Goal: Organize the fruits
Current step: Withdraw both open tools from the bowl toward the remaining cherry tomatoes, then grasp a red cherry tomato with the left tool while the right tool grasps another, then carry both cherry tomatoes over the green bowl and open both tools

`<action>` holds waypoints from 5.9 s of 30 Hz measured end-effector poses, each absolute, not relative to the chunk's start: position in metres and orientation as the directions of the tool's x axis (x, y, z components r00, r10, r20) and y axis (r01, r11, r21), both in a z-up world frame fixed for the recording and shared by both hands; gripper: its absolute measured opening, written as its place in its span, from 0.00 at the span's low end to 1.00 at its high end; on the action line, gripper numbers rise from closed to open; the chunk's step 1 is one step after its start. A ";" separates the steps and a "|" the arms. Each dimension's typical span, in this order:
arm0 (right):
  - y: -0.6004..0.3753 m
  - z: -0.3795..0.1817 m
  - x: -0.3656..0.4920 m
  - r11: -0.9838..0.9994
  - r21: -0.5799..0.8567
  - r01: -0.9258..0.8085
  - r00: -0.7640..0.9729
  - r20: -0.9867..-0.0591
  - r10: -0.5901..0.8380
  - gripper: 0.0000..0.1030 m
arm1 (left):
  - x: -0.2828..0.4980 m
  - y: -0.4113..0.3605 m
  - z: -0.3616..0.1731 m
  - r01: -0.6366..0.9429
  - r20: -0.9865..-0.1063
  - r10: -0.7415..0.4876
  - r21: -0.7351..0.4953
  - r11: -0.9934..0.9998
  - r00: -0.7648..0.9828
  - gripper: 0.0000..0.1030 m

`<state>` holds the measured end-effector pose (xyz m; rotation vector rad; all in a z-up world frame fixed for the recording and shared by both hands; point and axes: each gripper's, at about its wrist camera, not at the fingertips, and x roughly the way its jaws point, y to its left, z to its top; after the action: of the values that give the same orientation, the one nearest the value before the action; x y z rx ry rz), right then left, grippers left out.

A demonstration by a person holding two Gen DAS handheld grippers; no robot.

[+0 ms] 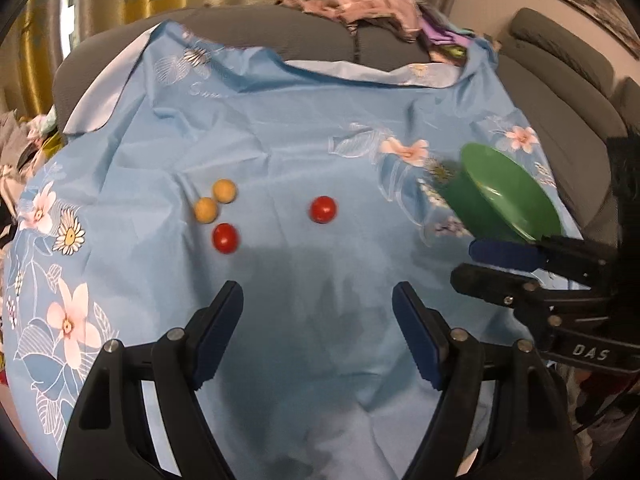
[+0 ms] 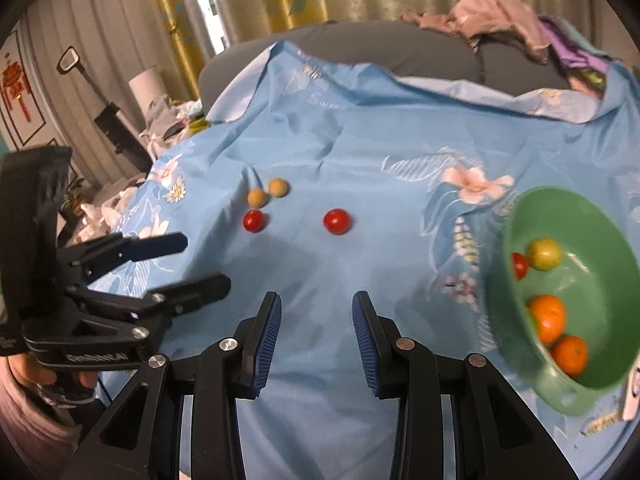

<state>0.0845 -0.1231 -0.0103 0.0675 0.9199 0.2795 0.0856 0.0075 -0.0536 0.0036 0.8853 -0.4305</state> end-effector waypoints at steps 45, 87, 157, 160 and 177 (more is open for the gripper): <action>-0.096 -0.088 0.228 0.950 0.186 -0.252 0.421 -0.863 0.281 0.36 | 0.197 0.021 -0.120 0.253 -0.848 -0.212 -0.096 0.963 0.485 0.24; -0.138 -0.006 0.075 0.940 0.244 -0.240 0.575 -0.744 0.340 0.30 | 0.053 0.003 -0.045 0.304 -0.781 -0.330 -0.188 0.934 0.531 0.24; -0.328 0.009 0.028 0.940 0.321 0.113 0.755 -0.643 0.129 0.30 | 0.087 -0.240 -0.014 0.685 -0.774 -0.459 -0.045 0.728 0.436 0.24; -0.329 0.006 0.031 0.941 0.317 0.116 0.749 -0.650 0.127 0.30 | 0.091 -0.245 -0.020 0.688 -0.782 -0.450 -0.037 0.725 0.432 0.24; -0.331 -0.004 0.039 0.950 0.286 0.127 0.725 -0.680 0.108 0.30 | 0.099 -0.258 -0.039 0.699 -0.807 -0.410 0.004 0.716 0.424 0.24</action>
<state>0.0395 -0.3309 -0.0039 0.3258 0.7630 -0.0108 0.0988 -0.2576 -0.0390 0.3664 0.8896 -0.7125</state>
